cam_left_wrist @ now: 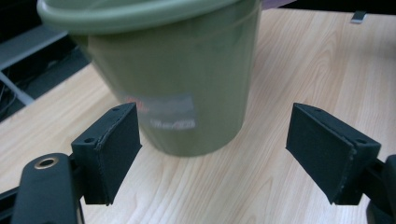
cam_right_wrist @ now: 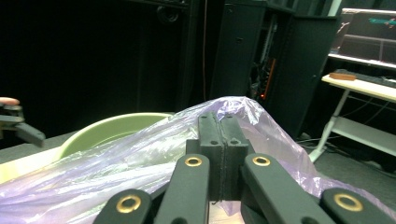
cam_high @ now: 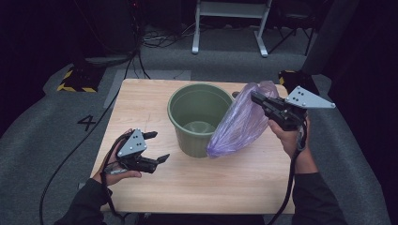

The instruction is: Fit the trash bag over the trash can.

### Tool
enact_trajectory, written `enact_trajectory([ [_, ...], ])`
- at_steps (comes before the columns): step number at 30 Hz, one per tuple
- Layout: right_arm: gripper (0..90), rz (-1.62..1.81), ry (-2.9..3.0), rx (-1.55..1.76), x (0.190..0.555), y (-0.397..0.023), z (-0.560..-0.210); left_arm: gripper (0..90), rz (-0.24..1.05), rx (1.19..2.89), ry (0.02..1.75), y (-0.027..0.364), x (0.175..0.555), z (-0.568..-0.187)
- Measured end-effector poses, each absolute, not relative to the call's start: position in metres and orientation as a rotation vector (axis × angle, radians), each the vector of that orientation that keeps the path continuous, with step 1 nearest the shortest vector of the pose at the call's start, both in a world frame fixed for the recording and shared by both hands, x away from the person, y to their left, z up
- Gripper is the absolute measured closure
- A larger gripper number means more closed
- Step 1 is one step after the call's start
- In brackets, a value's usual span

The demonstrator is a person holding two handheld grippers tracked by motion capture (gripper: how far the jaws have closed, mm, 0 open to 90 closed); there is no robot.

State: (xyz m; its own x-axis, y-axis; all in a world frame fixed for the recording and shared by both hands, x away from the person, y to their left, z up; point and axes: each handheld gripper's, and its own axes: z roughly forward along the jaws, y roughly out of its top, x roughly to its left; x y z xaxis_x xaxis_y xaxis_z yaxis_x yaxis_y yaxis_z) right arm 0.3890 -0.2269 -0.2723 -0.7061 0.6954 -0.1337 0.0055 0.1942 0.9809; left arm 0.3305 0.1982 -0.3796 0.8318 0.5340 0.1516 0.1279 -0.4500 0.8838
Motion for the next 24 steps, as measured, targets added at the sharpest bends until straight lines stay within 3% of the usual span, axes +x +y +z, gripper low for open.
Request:
enact_trajectory([
  [9,90.0,1.498,1.918,0.682,0.407,-0.218,-0.27,19.6,0.556,1.923,0.332,0.17,0.318,-0.356],
  [15,90.0,1.459,1.943,0.686,0.418,-0.202,-0.27,21.2,0.545,1.991,0.25,0.145,0.318,-0.356],
  [24,90.0,1.428,1.937,0.69,0.425,-0.191,-0.265,18.6,0.448,1.944,0.239,0.135,0.329,-0.325],
])
